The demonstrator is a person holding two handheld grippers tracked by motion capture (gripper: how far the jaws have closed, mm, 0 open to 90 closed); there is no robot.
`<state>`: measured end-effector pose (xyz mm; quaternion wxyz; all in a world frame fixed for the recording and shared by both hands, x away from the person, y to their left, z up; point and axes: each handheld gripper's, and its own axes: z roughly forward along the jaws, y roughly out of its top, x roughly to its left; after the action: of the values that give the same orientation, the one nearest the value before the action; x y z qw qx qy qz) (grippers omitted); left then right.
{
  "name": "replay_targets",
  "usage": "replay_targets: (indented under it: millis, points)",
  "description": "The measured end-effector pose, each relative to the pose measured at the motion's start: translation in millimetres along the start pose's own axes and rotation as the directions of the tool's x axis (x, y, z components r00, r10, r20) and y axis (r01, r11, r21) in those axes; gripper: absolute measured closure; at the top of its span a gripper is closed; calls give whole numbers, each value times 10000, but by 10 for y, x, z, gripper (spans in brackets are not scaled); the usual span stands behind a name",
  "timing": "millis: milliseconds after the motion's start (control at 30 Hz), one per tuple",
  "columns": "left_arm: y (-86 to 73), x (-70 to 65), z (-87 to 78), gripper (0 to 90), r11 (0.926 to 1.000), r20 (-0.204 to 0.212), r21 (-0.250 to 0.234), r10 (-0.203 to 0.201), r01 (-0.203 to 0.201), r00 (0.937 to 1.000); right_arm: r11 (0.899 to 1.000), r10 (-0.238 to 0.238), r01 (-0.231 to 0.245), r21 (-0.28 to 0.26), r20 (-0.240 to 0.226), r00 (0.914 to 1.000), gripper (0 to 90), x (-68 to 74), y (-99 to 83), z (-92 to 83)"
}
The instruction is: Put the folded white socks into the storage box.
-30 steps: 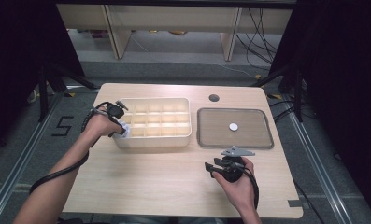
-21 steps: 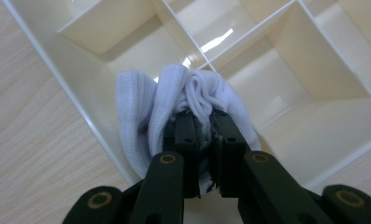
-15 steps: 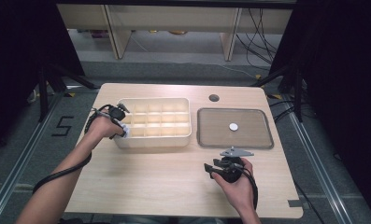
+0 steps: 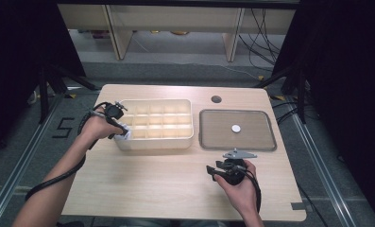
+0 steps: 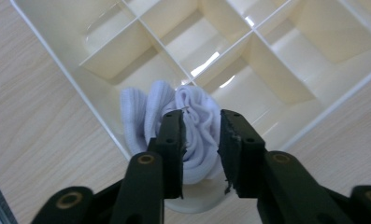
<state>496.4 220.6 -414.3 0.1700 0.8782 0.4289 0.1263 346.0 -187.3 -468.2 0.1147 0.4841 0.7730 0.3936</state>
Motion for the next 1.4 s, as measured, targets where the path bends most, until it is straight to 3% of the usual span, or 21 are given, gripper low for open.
replay_targets:
  millis: [100,133,200,267,300,333,400,500,600,633,700,800,900,1000,1100,1133,1200,1267,1367,1400]
  points:
    - [-15,7,106,754,9974,-2,692,204,-203,9998,9999,-74,73,-99,-67,10000,532,-5,-2,-3]
    - [-24,0,146,776,9975,-15,694,126,-125,9999,9998,138,-140,-129,-144,9998,532,-1,-9,-1]
    - [-49,-1,207,802,9974,-126,720,73,-64,9999,10000,-15,15,2,78,10000,529,-20,-3,-17]
    - [-51,6,219,810,9966,-188,808,168,-153,9997,10000,78,-78,-15,5,10000,528,-21,-4,-19]
    - [-57,-7,232,811,9978,-211,664,53,-39,9998,9990,434,-434,107,-37,9991,528,4,-6,-29]
    - [-58,-8,232,812,9978,-223,660,70,-55,9997,10000,-20,20,-50,19,10000,527,-35,-3,-23]
    - [-57,0,204,807,9972,-168,739,130,-117,9998,10000,3,-2,-43,22,10000,525,-36,-3,-28]
    - [-62,-14,110,759,9998,-110,191,-58,61,9999,10000,63,-64,8,46,10000,521,-36,-9,-39]
    - [-73,-50,-27,639,9971,84,-743,-169,175,9998,10000,-29,30,-76,43,10000,517,-59,-14,-30]
    - [-85,-68,-75,597,9934,216,-1121,-211,234,9995,9990,455,-455,6,43,9990,516,-31,-18,-40]
    - [-122,-89,-144,539,9825,495,-1834,-252,339,9985,9998,191,-191,15,133,9997,513,-58,-13,-48]
    - [-199,-125,-233,479,9675,378,-2504,-272,359,9989,9996,267,-266,-33,176,9995,510,-59,-12,-51]
    - [-284,-178,-301,450,9449,423,-3221,-467,578,9980,9999,41,-40,-93,164,9999,507,-91,-17,-38]
    - [-378,-208,-361,425,9360,517,-3483,-355,513,9980,10000,-14,16,-61,206,9998,504,-91,-17,-35]
    - [-463,-270,-386,416,9128,549,-4039,-418,604,9976,10000,45,-44,-41,230,9997,501,-90,-17,-35]
    - [-486,-285,-401,415,9114,503,-4078,-385,557,9980,10000,37,-36,-47,231,9997,500,-90,-17,-35]
    - [-526,-334,-406,412,8923,572,-4448,-579,773,9967,10000,-8,9,-45,252,9997,499,-94,-18,-33]
    - [-566,-373,-414,407,8827,659,-4632,-555,798,9963,10000,37,-35,-53,264,9996,498,-91,-16,-35]
    - [-623,-448,-400,408,8622,1117,-4941,-639,1112,9917,9999,94,-93,-42,239,9997,496,-90,-16,-42]
    - [-639,-465,-402,408,8654,1151,-4898,-560,1057,9918,9999,121,-119,-62,257,9996,495,-90,-16,-43]
